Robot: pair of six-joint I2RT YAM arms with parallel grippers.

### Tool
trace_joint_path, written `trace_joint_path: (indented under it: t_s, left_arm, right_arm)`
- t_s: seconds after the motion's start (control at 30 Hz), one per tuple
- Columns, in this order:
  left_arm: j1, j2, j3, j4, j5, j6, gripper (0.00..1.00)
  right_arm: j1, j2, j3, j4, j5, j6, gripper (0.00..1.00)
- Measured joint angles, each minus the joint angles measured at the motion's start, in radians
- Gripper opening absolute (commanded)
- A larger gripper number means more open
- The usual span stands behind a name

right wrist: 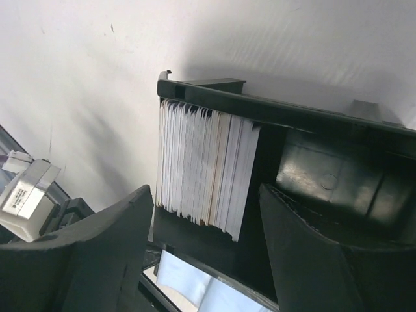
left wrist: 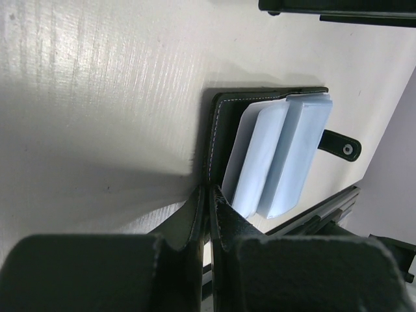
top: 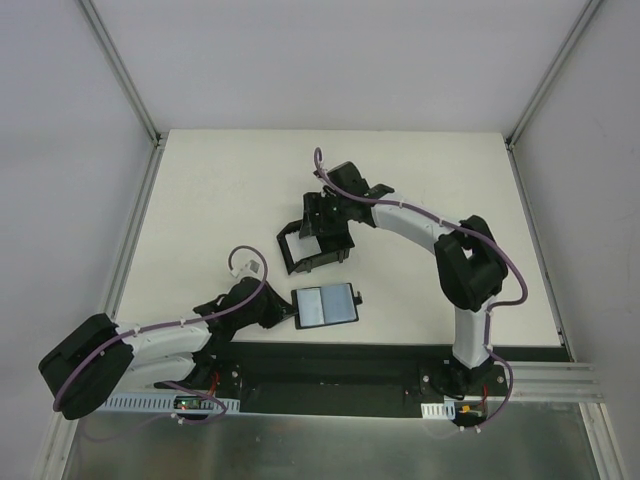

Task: Put the credit cards into the card holder
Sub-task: Pick up the credit card from the storage box.

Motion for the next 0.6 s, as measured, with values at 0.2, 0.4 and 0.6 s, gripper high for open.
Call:
trace_joint_path:
  t_s: [0.2,0.4,0.6]
  left_arm:
    - [0.0,0.016,0.011,0.0,0.004,0.016,0.0]
    - [0.006,0.02,0.013,0.0,0.016,0.022,0.0]
    - [0.006,0.038,0.023,0.004,0.02,0.026,0.0]
  right_arm:
    - [-0.002,0.034,-0.012,0.031,-0.041,0.039,0.72]
    - [-0.005,0.059,-0.012,0.047,-0.064,0.051,0.72]
    - [-0.01,0.097,-0.012,0.064,-0.095,0.068,0.72]
